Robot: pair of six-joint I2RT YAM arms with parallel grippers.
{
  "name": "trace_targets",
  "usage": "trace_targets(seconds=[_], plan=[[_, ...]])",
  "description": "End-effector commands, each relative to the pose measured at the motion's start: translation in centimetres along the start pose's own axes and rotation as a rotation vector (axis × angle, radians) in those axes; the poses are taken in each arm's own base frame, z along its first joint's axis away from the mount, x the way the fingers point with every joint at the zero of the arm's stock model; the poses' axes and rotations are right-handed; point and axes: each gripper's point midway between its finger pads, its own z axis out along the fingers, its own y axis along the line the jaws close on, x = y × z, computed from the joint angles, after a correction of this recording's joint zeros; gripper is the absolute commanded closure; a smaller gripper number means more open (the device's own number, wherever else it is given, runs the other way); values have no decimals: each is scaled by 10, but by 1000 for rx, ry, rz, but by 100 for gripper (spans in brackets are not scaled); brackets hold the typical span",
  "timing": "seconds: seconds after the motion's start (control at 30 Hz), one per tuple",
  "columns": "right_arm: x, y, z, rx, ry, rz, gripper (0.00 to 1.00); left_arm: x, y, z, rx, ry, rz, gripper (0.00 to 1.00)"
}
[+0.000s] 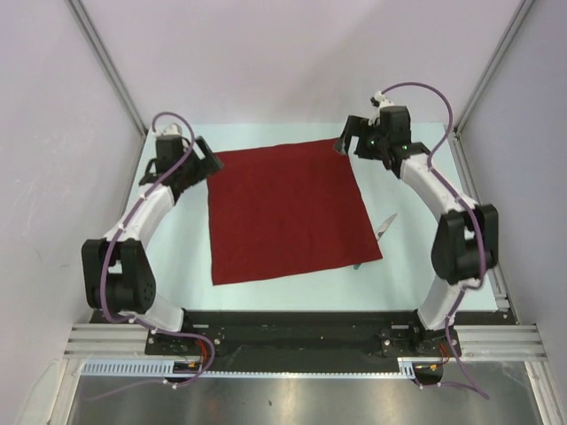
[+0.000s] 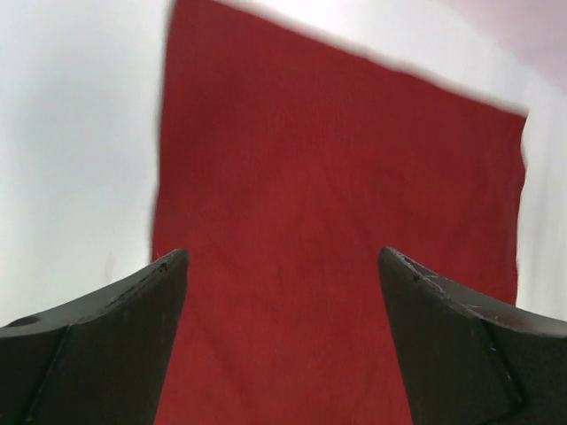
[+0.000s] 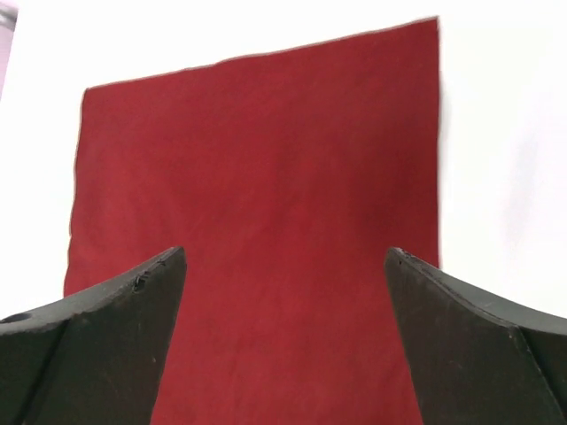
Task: Fold the napkin, place the utensils inside, and roll it up
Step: Flatten the napkin out, then fold the napkin
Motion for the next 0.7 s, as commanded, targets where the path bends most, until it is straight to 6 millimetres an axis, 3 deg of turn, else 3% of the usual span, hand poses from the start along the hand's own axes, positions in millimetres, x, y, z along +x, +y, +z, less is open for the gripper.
trace_targets(seconds=[0.0, 0.07, 0.1, 0.13, 0.2, 0.27, 0.33, 0.4, 0.43, 0.53, 0.57, 0.67], plan=[[65, -18, -33, 140, 112, 43, 3, 47, -26, -22, 47, 67, 43, 8], [73, -27, -57, 185, 102, 91, 4, 68, -52, -33, 92, 85, 132, 9], [106, -41, -67, 229, 173, 140, 9, 73, -62, -39, 106, 89, 162, 9], [109, -41, -82, 238, 165, 157, 10, 87, -81, -48, 150, 110, 207, 8], [152, -62, -101, 332, 240, 198, 12, 103, -101, -58, 198, 138, 262, 9], [171, -69, -121, 371, 265, 212, 14, 112, -112, -67, 240, 177, 292, 9], [196, -80, -134, 423, 309, 224, 19, 107, -132, -79, 304, 185, 324, 9], [205, -89, -147, 468, 310, 233, 21, 95, -143, -90, 334, 173, 344, 9], [215, -94, -151, 484, 327, 244, 24, 90, -145, -92, 339, 161, 368, 9], [222, -98, -157, 479, 328, 284, 35, 74, -143, -99, 315, 110, 427, 8], [227, -98, -158, 472, 335, 293, 44, 69, -137, -100, 287, 91, 437, 8], [235, -97, -157, 454, 352, 323, 51, 75, -124, -96, 262, 101, 462, 6]])
